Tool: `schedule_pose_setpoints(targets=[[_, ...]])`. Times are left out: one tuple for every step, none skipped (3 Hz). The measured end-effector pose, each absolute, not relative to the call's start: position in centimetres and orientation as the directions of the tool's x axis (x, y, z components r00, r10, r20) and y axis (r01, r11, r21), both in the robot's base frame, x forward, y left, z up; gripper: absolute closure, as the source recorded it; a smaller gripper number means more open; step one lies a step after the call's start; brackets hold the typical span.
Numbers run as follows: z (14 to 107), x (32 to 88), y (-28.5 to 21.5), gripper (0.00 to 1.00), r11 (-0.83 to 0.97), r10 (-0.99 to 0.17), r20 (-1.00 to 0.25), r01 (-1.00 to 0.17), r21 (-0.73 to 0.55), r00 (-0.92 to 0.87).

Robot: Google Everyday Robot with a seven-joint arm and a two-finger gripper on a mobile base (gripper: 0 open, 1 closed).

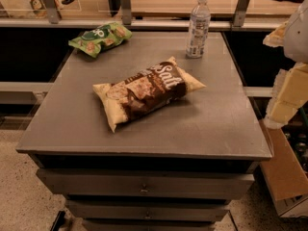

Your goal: Move blue plastic bottle near green rice chip bag

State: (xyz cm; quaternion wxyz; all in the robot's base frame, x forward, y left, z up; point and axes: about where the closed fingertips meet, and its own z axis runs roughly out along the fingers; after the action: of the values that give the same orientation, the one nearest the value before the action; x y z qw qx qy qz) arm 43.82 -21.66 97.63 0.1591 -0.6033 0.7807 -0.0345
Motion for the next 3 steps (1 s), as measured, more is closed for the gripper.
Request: schedule_pose_setpoints(targets=[[97.63, 43.82, -21.66, 0.00, 0.270, -0.953, -0.207, -0.931, -0.246, -0.221], [97.86, 44.03, -21.59, 0.00, 0.313, -0.939, -0.228, -0.915, -0.253, -0.258], [97.92, 44.49, -21.86, 0.00, 0.400, -0.903, -0.277, -0.880, -0.256, -0.329]])
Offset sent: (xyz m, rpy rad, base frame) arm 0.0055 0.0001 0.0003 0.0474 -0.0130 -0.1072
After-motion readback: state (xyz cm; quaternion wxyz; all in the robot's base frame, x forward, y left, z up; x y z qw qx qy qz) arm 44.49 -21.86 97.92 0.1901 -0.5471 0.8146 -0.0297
